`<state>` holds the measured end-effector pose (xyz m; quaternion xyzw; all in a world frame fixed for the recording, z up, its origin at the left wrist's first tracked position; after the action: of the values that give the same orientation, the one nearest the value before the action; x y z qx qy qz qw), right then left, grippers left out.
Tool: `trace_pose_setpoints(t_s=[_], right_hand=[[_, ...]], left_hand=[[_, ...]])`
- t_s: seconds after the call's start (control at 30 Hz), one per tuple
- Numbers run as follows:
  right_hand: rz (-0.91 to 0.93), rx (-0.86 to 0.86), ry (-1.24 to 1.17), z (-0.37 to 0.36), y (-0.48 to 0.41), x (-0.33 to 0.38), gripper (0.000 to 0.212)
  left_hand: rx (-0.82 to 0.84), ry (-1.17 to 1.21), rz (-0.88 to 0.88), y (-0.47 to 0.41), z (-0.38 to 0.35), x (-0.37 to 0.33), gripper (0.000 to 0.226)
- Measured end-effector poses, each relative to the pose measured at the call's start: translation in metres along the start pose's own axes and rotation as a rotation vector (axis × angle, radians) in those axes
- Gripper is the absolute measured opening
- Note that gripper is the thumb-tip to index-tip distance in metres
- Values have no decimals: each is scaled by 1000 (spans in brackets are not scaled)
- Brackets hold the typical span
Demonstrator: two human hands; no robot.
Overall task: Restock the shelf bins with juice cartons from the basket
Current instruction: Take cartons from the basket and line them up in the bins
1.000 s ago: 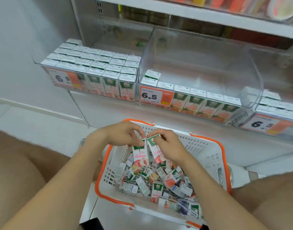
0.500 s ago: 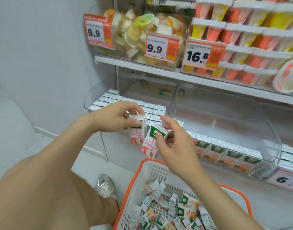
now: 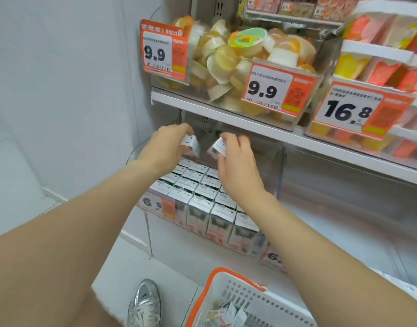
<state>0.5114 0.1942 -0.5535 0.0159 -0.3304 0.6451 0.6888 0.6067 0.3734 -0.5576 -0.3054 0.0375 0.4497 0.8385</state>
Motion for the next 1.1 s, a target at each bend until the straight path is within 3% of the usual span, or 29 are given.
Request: trace_pose_setpoints(t_s=[0.13,0.23,0.33,0.43,0.63,0.7,0.83,0.87,0.97,1.03,1.1], right_hand=[[-113,143,46,-30,-42,-5,41],[-127,314,37,-45,-64,-11,42],[-178,470,-2,-57,-75,-16,46],[-249,585,-12,-63,-78,-19,38],[-216,631,82,-53,-68,-11,37],[-168,524,138,-44,-56,-4,23],[-59,207,86,-10,-5,18,24],[-51,163,71,2,14,23,20],[-60,121,-1,36,75,32,14],[-111,216,-71,57,113,31,17],[-160,425,-62,71,145,20,20]], left_hand=[[88,-181,-95,-15,-21,5,50],[248,-403,-80,-18,-30,11,63],[445,-384,4,-20,-37,15,81],[517,-289,21,-20,-38,14,79],[461,-135,25,-5,-27,12,65],[412,-170,11,4,-21,4,50],[412,-104,-30,25,3,-29,12],[443,-65,-34,31,12,-41,5],[601,45,-67,62,37,-88,24],[768,64,-85,89,45,-119,23],[980,74,-104,116,33,-142,12]])
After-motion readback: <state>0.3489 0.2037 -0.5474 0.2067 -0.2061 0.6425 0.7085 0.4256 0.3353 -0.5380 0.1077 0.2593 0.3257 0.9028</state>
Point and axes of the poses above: each hand's wrist, its own y-axis away from the middle knuckle, its own z-axis out of the back of the hand, x = y × z, the point moved 1 cm from there along -y, towards the middle knuckle, and after that the axes turned 6 degrees about -z, right-handed, at the moved point
